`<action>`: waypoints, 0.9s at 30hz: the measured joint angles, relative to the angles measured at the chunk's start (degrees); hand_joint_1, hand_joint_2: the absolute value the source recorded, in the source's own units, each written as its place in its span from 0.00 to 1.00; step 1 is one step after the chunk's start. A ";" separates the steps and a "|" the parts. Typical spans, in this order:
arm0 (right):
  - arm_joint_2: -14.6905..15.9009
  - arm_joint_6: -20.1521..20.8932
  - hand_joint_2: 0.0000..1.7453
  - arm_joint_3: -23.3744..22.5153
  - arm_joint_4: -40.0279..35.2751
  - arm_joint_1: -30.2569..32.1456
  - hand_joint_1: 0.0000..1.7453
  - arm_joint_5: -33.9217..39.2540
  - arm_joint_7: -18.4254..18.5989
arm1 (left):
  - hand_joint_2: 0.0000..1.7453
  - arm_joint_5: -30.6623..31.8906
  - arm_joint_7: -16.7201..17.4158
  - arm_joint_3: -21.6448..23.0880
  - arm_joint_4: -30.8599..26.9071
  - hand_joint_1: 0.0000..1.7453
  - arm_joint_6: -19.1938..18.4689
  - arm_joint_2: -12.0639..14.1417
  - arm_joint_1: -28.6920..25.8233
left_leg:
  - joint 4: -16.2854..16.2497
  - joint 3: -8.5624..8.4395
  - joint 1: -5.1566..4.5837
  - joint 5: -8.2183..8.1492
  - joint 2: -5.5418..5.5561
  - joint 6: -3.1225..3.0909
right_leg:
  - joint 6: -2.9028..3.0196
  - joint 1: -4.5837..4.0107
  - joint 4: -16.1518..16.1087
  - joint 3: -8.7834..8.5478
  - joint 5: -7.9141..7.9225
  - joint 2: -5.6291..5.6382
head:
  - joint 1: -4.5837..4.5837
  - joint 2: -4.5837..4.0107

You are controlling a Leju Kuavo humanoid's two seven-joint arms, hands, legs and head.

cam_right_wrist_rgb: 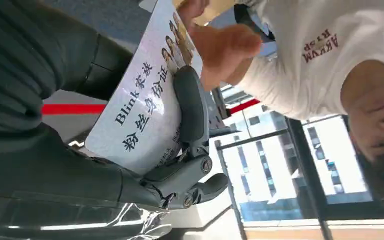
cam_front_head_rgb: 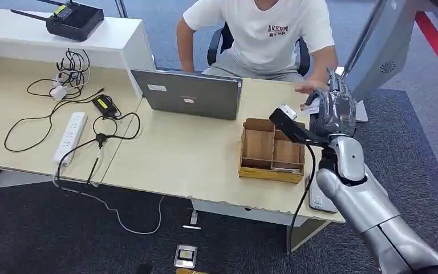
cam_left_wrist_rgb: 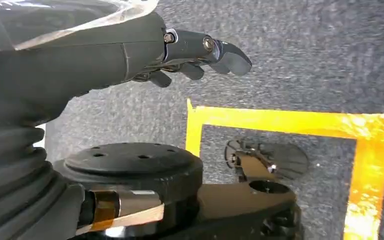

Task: Pass the card to the sensor for recognition and then transmit it.

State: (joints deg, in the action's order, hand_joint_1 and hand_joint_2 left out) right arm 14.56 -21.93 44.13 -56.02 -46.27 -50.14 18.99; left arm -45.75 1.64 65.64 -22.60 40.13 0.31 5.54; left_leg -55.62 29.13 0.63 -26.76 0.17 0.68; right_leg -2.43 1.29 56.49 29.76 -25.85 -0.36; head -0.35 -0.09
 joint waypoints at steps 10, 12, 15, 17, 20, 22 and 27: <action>-4.57 7.87 1.00 3.37 7.26 -7.28 1.00 -1.71 0.79 | 1.00 3.15 1.25 2.03 0.02 0.00 -0.70 0.33 1.52 | 0.00 0.06 0.01 0.03 0.02 0.04 | 0.00 -0.01 0.02 0.04 0.00 -0.01 | 0.02 0.00; -5.55 7.96 1.00 3.85 9.59 -8.50 1.00 -1.79 0.81 | 1.00 3.56 1.75 2.51 0.02 0.00 -0.90 0.42 1.82 | 0.00 0.07 0.00 0.03 0.02 0.04 | 0.00 0.00 0.02 0.05 0.00 -0.01 | 0.02 0.00; -6.62 7.76 1.00 4.57 12.87 -10.11 1.00 -1.53 0.96 | 1.00 4.13 2.27 3.24 0.09 0.00 -1.46 0.50 1.94 | -0.01 0.07 0.01 0.03 0.02 0.04 | 0.00 0.00 0.01 0.06 0.00 -0.01 | 0.02 0.00; -6.98 7.31 1.00 4.85 14.44 -10.65 0.96 -0.83 0.96 | 1.00 4.46 2.34 3.56 0.15 0.00 -1.77 0.54 1.91 | -0.01 0.10 0.01 0.03 0.02 0.04 | 0.00 0.00 0.01 0.07 0.00 -0.01 | 0.02 0.00; -7.08 6.80 1.00 5.23 16.41 -11.36 0.00 0.00 1.24 | 1.00 5.11 2.34 4.26 0.41 0.00 -2.27 0.55 1.93 | -0.02 0.09 0.01 0.03 0.02 0.04 | -0.01 0.00 0.00 0.10 0.01 -0.01 | 0.02 0.00; -6.95 6.69 1.00 5.40 16.92 -11.57 0.00 0.33 1.90 | 1.00 5.82 2.58 4.59 0.72 0.00 -2.84 0.55 2.00 | -0.03 0.08 0.01 0.03 0.01 0.04 | -0.01 0.00 0.00 0.11 0.01 0.00 | 0.00 0.00; -6.23 6.71 0.00 5.60 17.46 -11.76 0.00 0.76 2.84 | 1.00 6.64 2.88 5.20 1.48 0.00 -3.43 0.55 2.33 | -0.03 0.08 0.01 0.03 0.01 0.04 | -0.01 0.00 0.00 0.11 0.01 0.00 | 0.00 0.00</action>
State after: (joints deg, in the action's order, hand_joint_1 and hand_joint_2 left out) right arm 8.33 -15.21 49.72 -38.56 -58.02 -49.37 21.83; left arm -39.10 4.52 70.84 -21.12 36.70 0.85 7.86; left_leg -55.64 29.22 0.64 -26.73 0.18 0.72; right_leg -2.43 1.29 56.49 29.87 -25.84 -0.36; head -0.35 -0.09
